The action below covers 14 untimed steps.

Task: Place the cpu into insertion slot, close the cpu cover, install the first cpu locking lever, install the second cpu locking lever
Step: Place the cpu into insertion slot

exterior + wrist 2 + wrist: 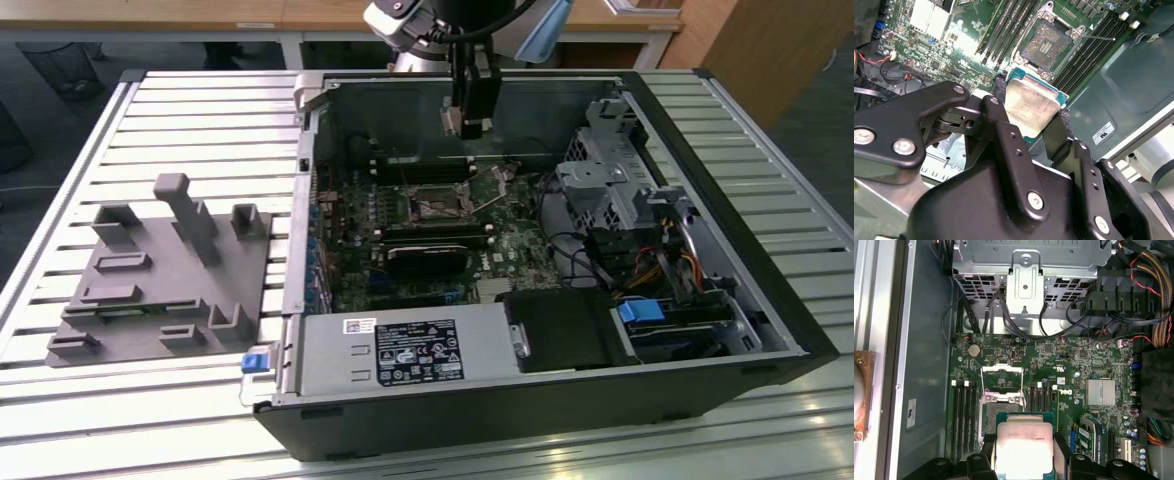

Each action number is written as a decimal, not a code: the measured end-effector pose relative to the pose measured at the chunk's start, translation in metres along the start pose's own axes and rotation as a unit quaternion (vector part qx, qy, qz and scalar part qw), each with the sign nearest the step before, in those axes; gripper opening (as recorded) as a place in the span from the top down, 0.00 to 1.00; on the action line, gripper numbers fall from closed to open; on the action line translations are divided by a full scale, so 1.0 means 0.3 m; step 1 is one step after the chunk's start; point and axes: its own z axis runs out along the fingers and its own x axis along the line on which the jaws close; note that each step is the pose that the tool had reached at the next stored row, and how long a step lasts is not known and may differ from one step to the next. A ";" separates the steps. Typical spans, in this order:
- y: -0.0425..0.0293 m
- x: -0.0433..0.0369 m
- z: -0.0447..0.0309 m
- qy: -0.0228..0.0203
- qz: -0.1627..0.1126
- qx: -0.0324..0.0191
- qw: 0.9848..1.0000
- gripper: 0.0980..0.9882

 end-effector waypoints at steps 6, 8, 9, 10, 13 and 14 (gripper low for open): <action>0.000 0.000 0.002 0.000 0.003 0.000 1.000 0.50; 0.000 0.000 0.003 0.000 0.004 0.000 1.000 0.50; 0.000 0.000 0.004 0.000 0.004 0.000 1.000 0.50; 0.000 0.000 0.004 0.000 0.004 0.000 1.000 0.50; 0.000 0.000 0.005 -0.001 0.006 0.000 1.000 0.50; 0.000 0.000 0.005 -0.001 0.006 0.000 1.000 0.50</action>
